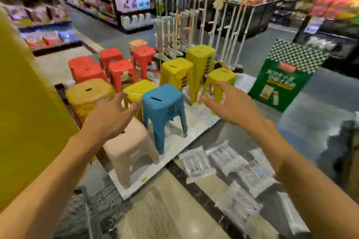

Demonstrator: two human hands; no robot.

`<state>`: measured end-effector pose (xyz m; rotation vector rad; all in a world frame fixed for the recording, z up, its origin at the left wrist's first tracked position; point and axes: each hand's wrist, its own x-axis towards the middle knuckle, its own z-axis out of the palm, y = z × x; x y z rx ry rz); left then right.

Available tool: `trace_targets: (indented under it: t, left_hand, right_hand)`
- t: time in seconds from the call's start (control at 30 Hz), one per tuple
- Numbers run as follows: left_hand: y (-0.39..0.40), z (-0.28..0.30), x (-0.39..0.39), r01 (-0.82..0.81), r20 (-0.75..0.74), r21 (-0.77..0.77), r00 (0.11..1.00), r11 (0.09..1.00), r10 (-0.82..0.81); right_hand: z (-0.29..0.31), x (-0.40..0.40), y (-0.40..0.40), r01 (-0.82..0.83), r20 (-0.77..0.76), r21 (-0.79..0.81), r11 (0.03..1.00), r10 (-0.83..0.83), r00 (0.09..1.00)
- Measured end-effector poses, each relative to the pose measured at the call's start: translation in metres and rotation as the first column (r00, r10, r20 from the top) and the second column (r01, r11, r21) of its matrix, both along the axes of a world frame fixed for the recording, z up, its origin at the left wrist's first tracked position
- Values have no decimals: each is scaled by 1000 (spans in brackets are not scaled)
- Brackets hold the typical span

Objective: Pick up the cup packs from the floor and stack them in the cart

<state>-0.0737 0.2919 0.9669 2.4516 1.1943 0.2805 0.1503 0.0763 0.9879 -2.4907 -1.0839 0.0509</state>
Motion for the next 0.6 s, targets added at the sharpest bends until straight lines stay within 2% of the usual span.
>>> trace_targets:
  t: [0.13,0.27,0.47,0.6]
  left_hand:
    - [-55,-24,54,74,5,-48,997,996,-74]
    - [-88,-45,94,98,-11,-71,995,993,-99]
    - [-65,-87,163,112,-127,-53,985,992,-118]
    - [-31,-137,219,152,-208,-50,965,987,-160]
  right_hand:
    - [-13,43,-78,85,-39,-60,995,-87,995]
    - [-34,79,-119,181,-76,-86,980,-188,979]
    - [-74,136,-111,228,-132,-146,963,-247,960]
    - [-117,183,-81,230,-161,-234,945,-271,949]
